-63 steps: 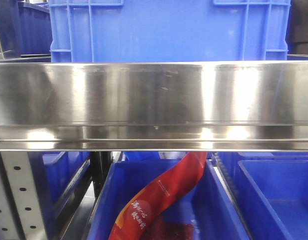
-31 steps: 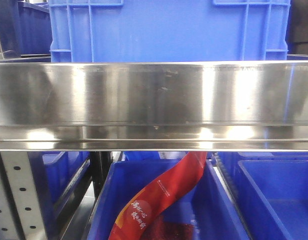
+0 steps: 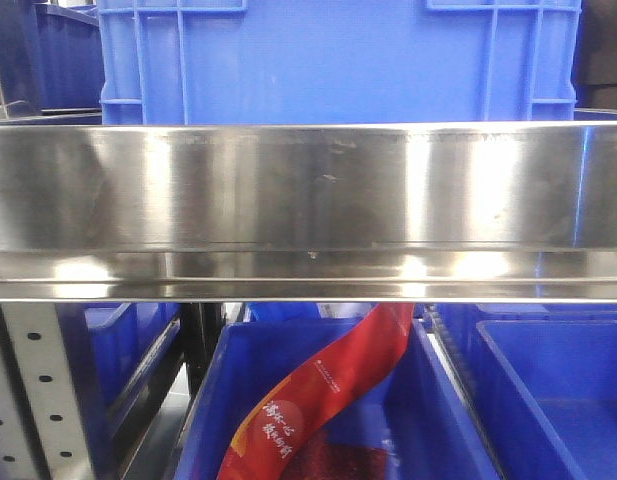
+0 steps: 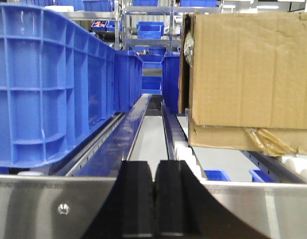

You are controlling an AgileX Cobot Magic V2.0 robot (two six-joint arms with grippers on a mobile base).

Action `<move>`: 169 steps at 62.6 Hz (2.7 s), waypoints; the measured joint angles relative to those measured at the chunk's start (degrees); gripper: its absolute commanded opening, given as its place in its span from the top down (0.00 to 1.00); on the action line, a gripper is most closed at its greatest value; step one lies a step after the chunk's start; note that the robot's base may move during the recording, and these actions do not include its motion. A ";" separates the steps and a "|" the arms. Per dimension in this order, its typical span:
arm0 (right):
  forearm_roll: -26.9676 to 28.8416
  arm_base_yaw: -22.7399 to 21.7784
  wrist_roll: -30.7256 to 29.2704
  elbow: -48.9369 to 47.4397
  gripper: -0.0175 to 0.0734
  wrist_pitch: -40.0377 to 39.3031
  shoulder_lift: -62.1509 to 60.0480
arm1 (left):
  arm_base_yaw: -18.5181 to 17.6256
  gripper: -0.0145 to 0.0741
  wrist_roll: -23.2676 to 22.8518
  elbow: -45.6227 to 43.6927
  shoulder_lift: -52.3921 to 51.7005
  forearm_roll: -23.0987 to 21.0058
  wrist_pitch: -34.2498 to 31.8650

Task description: Grab block from conveyor and place in blue bin

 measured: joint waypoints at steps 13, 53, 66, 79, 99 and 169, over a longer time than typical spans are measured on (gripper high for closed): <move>-1.69 0.00 1.64 0.00 0.99 0.62 0.00 | 0.00 0.96 0.00 0.00 0.00 0.00 0.00; -3.36 0.00 3.42 0.00 0.99 0.51 0.00 | 0.00 0.96 0.00 0.00 0.00 0.00 0.00; -3.36 0.00 3.42 0.00 0.99 0.41 0.00 | 0.00 0.96 0.00 0.00 0.00 0.00 0.00; -3.36 0.00 3.42 0.00 0.99 0.41 0.00 | 0.00 0.96 0.00 0.00 0.00 0.00 0.00; -3.36 0.00 3.55 0.00 0.99 0.30 0.00 | 0.25 0.96 0.00 0.89 -0.87 1.00 -0.71; -3.36 0.00 3.55 0.09 0.99 0.20 0.00 | 4.84 0.96 -9.74 27.95 -21.28 9.63 -8.80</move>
